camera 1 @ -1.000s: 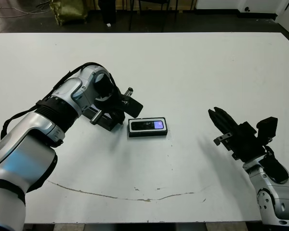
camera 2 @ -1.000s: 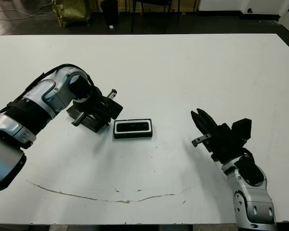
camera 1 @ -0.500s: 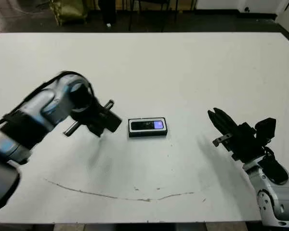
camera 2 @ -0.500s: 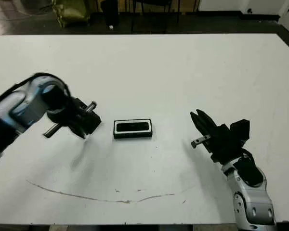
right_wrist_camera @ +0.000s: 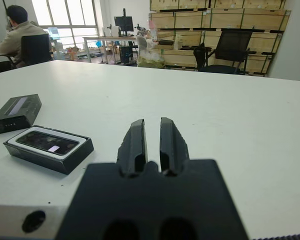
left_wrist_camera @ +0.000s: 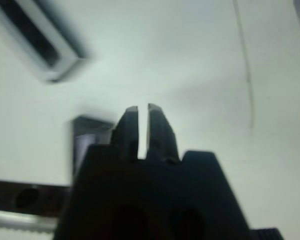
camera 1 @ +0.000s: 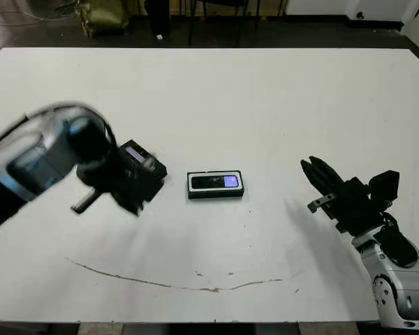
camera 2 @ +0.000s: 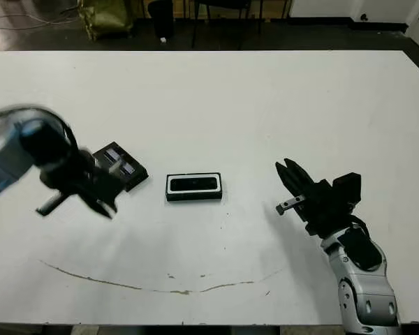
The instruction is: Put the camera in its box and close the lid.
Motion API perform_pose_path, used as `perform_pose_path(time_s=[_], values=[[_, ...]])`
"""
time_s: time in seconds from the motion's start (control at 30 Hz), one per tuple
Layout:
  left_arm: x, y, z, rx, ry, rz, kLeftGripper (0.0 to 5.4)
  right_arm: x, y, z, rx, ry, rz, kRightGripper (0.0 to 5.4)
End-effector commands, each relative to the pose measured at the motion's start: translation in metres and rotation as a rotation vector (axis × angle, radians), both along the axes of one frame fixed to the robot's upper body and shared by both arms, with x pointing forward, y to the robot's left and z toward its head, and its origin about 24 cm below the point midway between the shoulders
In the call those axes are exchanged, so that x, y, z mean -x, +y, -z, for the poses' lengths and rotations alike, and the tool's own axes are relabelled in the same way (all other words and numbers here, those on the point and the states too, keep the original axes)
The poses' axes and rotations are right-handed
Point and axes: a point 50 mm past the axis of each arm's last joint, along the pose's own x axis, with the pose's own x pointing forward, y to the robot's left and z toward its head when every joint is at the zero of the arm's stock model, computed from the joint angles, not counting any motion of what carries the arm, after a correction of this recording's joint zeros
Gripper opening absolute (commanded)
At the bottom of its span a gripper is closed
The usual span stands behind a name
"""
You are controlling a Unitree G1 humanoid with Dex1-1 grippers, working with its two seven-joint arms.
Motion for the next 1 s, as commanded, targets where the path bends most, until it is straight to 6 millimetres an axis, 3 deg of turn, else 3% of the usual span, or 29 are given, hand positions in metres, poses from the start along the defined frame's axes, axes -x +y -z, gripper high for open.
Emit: perform_pose_path(time_s=[0.03,0.17,0.33,0.6,1.0], values=[[-0.013,0.003,-0.018,0.2,-0.112,-0.107,0.0,0.002,-0.002,0.005,0.022,0.03,0.005,0.01],[-0.03,0.003,-0.021,0.35,-0.263,-0.227,0.0,0.002,-0.002,0.006,0.019,0.039,0.007,0.01],[-0.053,-0.003,-0.011,0.293,-0.398,-0.255,0.0,0.001,-0.001,0.007,0.011,0.037,-0.007,0.01],[-0.087,-0.008,0.018,0.161,-0.374,-0.336,0.0,0.002,-0.001,0.009,0.014,0.048,0.007,0.01],[-0.098,-0.027,0.046,-0.067,-0.279,-0.252,0.0,0.006,0.001,0.009,0.01,0.09,0.026,0.01]])
